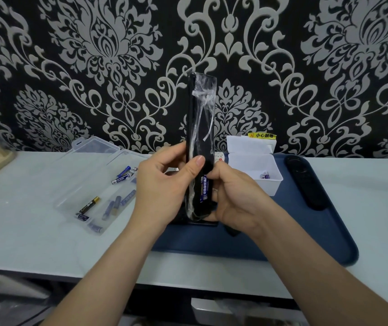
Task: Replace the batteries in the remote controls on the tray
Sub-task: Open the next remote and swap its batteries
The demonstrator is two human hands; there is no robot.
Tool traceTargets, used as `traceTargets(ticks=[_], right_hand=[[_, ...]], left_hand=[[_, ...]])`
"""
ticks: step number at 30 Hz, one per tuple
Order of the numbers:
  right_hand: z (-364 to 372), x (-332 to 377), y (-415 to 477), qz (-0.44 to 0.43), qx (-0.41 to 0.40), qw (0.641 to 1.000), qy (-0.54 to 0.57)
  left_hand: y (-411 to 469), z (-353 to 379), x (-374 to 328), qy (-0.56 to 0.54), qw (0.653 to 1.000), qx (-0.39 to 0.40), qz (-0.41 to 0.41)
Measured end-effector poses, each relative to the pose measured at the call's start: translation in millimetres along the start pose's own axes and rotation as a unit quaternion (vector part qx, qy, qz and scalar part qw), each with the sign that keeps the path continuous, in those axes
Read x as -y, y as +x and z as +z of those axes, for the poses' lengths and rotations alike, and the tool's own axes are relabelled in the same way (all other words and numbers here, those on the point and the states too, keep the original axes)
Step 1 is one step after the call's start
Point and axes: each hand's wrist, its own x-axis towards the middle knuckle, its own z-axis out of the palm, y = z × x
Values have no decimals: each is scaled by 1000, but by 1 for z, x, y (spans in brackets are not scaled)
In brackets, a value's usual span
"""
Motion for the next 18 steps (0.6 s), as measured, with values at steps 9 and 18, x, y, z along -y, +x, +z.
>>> traceTargets(ticks=[9,18], right_hand=[[-3,-8,7,-8,-12,999,28],[-10,7,1,-111,47,992,-47]], left_hand=[[-2,11,5,28,999,-25,-11],[7,1,6,-61,985,-89,-132]])
